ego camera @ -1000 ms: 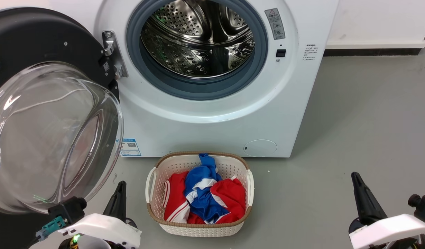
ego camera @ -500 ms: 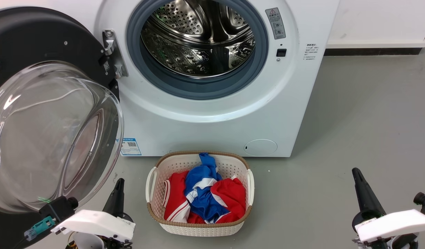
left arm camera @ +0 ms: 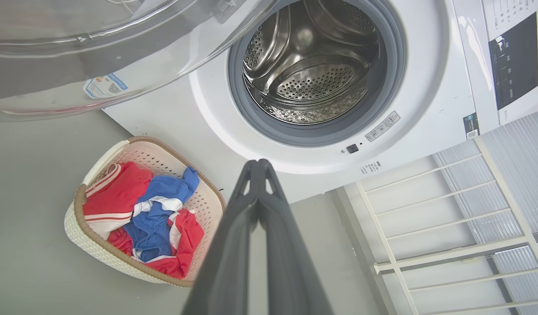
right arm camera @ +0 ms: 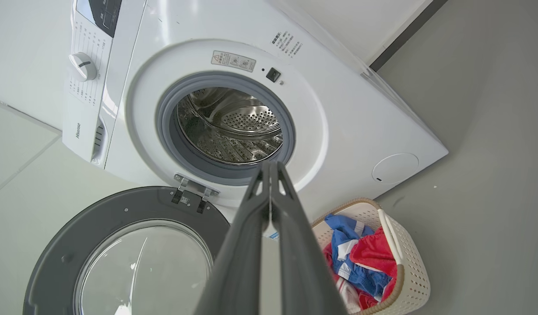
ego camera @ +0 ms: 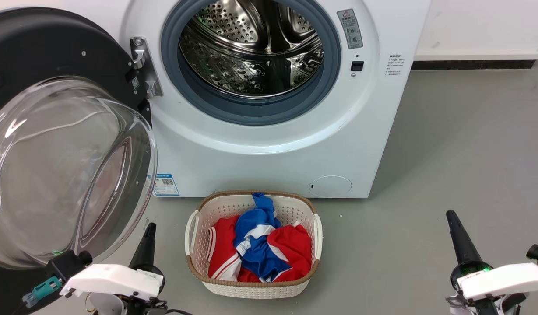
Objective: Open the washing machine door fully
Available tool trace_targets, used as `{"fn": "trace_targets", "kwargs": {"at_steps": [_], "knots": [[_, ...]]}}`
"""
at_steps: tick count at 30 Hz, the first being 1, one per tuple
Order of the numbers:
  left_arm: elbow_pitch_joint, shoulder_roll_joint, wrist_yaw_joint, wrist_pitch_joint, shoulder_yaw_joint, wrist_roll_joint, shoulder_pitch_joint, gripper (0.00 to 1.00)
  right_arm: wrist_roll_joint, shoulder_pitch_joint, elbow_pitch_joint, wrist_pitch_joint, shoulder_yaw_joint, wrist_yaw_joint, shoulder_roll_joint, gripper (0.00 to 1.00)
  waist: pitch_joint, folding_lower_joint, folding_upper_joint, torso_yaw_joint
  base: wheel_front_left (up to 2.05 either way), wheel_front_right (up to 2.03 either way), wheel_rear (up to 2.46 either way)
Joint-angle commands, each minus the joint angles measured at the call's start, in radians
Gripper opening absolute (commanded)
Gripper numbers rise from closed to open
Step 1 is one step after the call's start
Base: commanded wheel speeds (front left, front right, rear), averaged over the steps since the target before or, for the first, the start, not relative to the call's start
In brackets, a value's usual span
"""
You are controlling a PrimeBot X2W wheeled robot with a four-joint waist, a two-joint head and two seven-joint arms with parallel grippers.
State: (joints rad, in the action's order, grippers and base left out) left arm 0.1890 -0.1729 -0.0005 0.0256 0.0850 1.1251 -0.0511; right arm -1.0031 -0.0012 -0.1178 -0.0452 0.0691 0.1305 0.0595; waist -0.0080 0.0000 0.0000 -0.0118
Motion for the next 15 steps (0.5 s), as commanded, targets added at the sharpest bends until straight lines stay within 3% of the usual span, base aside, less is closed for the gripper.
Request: {"fn": "trace_targets", "kwargs": {"at_steps": [1, 15], "knots": [[-0.005, 0.003, -0.01, -0.007, -0.015, 0.028, -0.028, 0.0, -0.035, -0.03, 0.002, -0.002, 0.002, 0.0, 0.007, 0.0, 0.0, 0.0, 0.0, 0.0, 0.0, 0.0, 0.0], [0.012, 0.033, -0.044, -0.04, -0.062, 0.157, -0.037, 0.0, -0.196, -0.053, -0.033, -0.017, 0.009, 0.0, 0.007, 0.0, 0.003, 0.0, 0.0, 0.003, 0.0, 0.0, 0.0]]}}
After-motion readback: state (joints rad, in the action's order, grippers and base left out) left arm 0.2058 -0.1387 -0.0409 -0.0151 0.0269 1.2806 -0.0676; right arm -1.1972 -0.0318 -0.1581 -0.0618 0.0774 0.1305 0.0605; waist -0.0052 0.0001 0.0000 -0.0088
